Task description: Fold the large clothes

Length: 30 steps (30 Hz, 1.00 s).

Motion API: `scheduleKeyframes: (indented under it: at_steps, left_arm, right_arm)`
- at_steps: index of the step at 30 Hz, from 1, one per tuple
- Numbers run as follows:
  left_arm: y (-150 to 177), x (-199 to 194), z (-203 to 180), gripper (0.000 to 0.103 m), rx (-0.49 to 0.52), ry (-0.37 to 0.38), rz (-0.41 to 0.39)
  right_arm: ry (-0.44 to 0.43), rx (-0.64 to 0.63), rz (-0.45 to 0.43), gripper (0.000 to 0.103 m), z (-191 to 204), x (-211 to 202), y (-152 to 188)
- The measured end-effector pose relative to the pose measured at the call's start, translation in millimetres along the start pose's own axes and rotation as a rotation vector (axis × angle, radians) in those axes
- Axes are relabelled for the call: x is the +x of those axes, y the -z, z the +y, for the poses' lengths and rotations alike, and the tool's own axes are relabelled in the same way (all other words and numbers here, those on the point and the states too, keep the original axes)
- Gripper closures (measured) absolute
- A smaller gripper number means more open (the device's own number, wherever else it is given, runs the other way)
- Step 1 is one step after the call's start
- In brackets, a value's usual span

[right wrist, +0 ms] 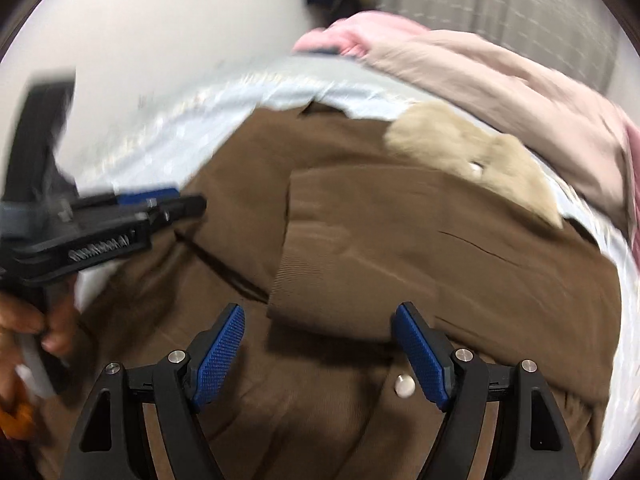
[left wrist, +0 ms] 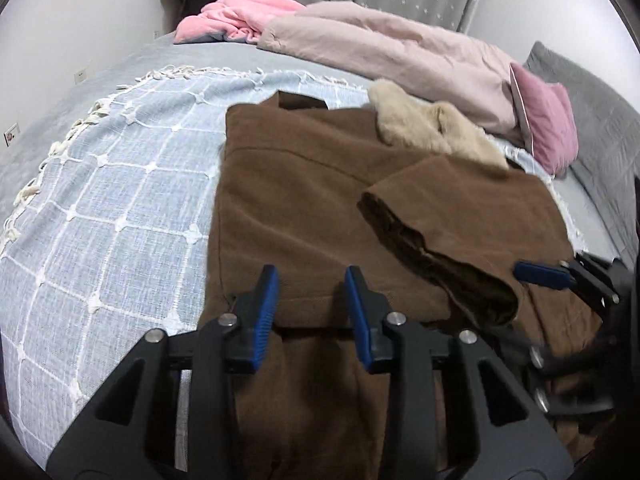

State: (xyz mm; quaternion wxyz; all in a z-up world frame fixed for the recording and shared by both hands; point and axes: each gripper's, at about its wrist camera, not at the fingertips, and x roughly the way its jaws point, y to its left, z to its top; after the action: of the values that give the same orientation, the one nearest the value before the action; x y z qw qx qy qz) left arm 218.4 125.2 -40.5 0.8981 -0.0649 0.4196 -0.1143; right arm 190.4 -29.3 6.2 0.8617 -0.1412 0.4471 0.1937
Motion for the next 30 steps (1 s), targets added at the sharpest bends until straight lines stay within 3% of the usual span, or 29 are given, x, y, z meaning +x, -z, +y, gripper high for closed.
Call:
scheduleKeyframes:
  at_steps: [1,2,4,7,11,14,16,18,19,23,30]
  left_arm:
    - [0.9,2.3,0.3,0.068,0.000,0.003,0.008]
    - [2.2,3.8,1.8,0.069,-0.003,0.004,0.016]
    - [4.9,5.8,3.4,0.069,-0.011,0.006,0.029]
    - [6.3,6.9,3.3,0.069,-0.015,0.009,0.035]
    - [6.5,6.5,0.1,0.069,0.001,0.000,0.040]
    - [5.5,5.2,-2.9,0.069,0.009,-0.008,0.042]
    - [4.0,3.5,-3.4,0.069,0.003,0.002,0.038]
    - [2.9,1.2,-4.2,0.069,-0.007,0.015,0.030]
    - [2.6,0.1,-5.0,0.069,-0.009,0.021,0.024]
    - [2.1,-2.1,-8.0,0.069,0.001,0.020,-0.002]
    - [-1.5,-9.9,-6.6,0.069,0.015,-0.004,-0.063]
  right_arm:
    - [0.004,-0.025,0.015,0.056,-0.1,7.3,-2.3]
    - [-0.032,-0.025,0.038,0.082,-4.8,11.4,-2.9]
    - [-0.094,0.040,0.035,0.087,-24.0,9.1,-9.6]
    - [-0.036,0.134,-0.045,0.093,-63.8,-15.6,-15.8]
    - [0.014,0.348,-0.093,0.093,-140.7,-43.5,4.3]
    - [-0.015,0.505,-0.081,0.091,-191.1,-49.5,38.5]
    - [-0.081,0.620,-0.082,0.082,-219.1,-51.5,62.3]
    - [-0.120,0.706,-0.097,0.054,-239.8,-56.6,80.9]
    - [-0.144,0.769,-0.123,0.049,-251.7,-57.2,92.1]
    - [-0.235,0.859,-0.130,0.045,-267.3,-43.1,104.2]
    - [-0.295,0.814,-0.047,0.045,-243.2,13.0,80.7]
